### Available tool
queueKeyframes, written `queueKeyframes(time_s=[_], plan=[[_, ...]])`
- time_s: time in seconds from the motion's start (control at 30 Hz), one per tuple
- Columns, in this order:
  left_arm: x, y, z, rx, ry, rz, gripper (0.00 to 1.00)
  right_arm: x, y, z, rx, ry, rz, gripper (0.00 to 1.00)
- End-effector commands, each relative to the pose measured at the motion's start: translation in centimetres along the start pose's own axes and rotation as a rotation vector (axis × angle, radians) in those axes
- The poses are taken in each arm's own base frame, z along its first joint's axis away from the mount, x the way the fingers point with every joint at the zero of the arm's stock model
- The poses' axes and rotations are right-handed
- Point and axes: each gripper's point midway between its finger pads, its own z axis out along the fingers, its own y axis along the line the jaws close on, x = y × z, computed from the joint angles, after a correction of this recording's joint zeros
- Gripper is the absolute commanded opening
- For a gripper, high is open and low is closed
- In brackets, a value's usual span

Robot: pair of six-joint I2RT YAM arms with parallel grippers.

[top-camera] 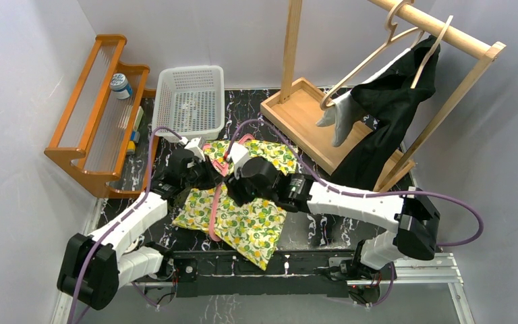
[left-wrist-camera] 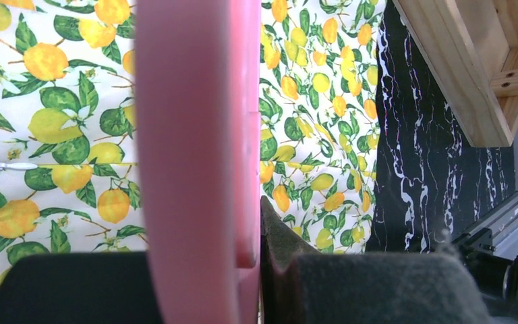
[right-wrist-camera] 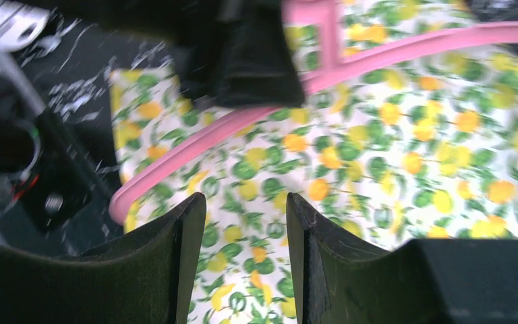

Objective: Place the skirt on the hanger
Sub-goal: Hang the skirt on the hanger.

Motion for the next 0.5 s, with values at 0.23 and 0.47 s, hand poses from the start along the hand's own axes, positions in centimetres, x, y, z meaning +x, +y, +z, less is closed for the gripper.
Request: queueKeyframes(time_s=[0.23, 0.47], plan=[[-4.5, -3.9, -4.5, 0.068, -0.078, 0.146, 0.0, -4.9, -11.6, -2.1, 0.419, -0.069, 0.274, 0.55], [-6.8, -5.7, -7.6, 0.065, -0.082, 0.229, 0.0, -8.3, -10.0, -2.3, 0.249, -0.1, 0.204, 0.55]])
